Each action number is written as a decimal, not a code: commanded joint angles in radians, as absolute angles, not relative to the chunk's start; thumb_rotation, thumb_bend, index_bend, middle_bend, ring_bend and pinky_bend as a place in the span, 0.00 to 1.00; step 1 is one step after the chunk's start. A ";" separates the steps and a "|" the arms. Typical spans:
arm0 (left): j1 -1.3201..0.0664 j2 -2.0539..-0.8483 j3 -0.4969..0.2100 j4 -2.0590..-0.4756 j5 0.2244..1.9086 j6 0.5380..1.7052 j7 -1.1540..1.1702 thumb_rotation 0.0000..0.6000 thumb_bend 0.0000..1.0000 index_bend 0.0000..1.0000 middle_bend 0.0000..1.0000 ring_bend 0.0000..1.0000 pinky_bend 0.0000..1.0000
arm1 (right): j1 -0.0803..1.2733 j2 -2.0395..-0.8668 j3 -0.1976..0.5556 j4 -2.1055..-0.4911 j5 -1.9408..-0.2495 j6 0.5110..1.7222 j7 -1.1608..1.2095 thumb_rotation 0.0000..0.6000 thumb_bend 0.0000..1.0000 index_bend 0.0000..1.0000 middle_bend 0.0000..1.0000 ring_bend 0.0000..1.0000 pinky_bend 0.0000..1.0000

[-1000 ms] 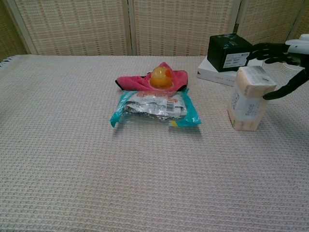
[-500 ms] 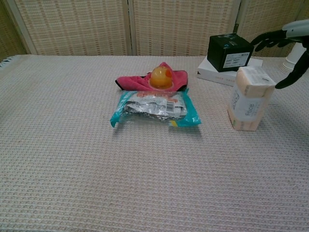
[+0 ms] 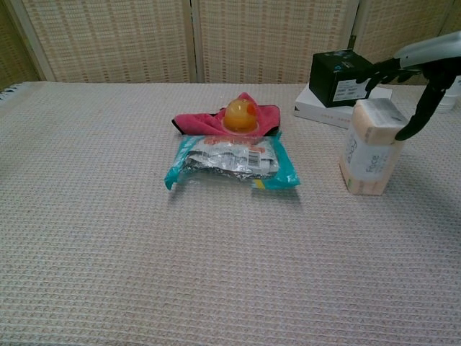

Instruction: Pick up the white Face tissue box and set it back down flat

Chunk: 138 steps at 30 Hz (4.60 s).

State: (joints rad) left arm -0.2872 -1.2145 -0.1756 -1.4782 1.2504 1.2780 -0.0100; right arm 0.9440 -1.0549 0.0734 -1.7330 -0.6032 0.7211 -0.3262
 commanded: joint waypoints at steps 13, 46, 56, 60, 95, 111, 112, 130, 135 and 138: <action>-0.292 -1.221 -0.177 -1.463 1.241 1.264 -0.015 1.00 0.55 0.14 0.00 0.00 0.12 | 1.007 -1.089 0.046 -1.690 -0.491 0.719 -0.372 1.00 0.14 0.12 0.14 0.00 0.00; -0.289 -1.219 -0.175 -1.471 1.247 1.271 -0.008 1.00 0.55 0.14 0.00 0.00 0.12 | 0.853 -1.131 0.152 -1.625 -0.825 0.772 -0.001 1.00 0.31 0.36 0.42 0.24 0.00; -0.290 -1.221 -0.174 -1.469 1.245 1.270 -0.002 1.00 0.55 0.14 0.00 0.00 0.12 | 0.684 -1.309 0.222 -1.273 -1.269 0.858 0.647 1.00 0.36 0.38 0.42 0.26 0.00; -0.291 -1.224 -0.174 -1.466 1.242 1.266 0.002 1.00 0.55 0.14 0.00 0.00 0.12 | 0.674 -1.404 0.190 -1.115 -1.374 0.900 0.824 1.00 0.36 0.38 0.42 0.25 0.00; -0.294 -1.226 -0.175 -1.458 1.231 1.257 0.012 1.00 0.55 0.14 0.00 0.00 0.12 | 0.723 -1.684 0.022 -0.567 -1.576 0.936 1.237 1.00 0.39 0.39 0.42 0.25 0.00; -0.294 -1.227 -0.174 -1.463 1.233 1.261 0.018 1.00 0.55 0.14 0.00 0.00 0.12 | 0.757 -1.526 0.013 -0.829 -1.518 0.758 1.026 1.00 0.18 0.19 0.26 0.12 0.00; -0.294 -1.227 -0.174 -1.463 1.233 1.260 0.018 1.00 0.55 0.14 0.00 0.00 0.12 | 0.758 -1.521 0.014 -0.838 -1.513 0.748 1.014 1.00 0.16 0.17 0.24 0.11 0.00; -0.294 -1.229 -0.175 -1.459 1.233 1.259 0.014 1.00 0.55 0.14 0.00 0.00 0.12 | 0.633 -1.316 0.078 -1.218 -1.440 0.980 0.678 1.00 0.05 0.00 0.00 0.00 0.00; -0.297 -1.232 -0.172 -1.457 1.232 1.252 0.021 1.00 0.55 0.14 0.00 0.00 0.12 | 0.436 -1.335 0.025 -1.371 -1.529 1.371 0.276 1.00 0.05 0.01 0.00 0.00 0.00; -0.298 -1.234 -0.171 -1.459 1.235 1.255 0.025 1.00 0.55 0.14 0.00 0.00 0.12 | 0.358 -1.296 -0.041 -1.415 -1.507 1.384 0.016 1.00 0.05 0.01 0.00 0.00 0.00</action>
State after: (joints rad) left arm -0.2976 -1.2334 -0.1712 -1.4584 1.2342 1.2545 0.0249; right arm 0.5494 -1.3448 0.0348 -1.2603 -1.4784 1.2353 0.4319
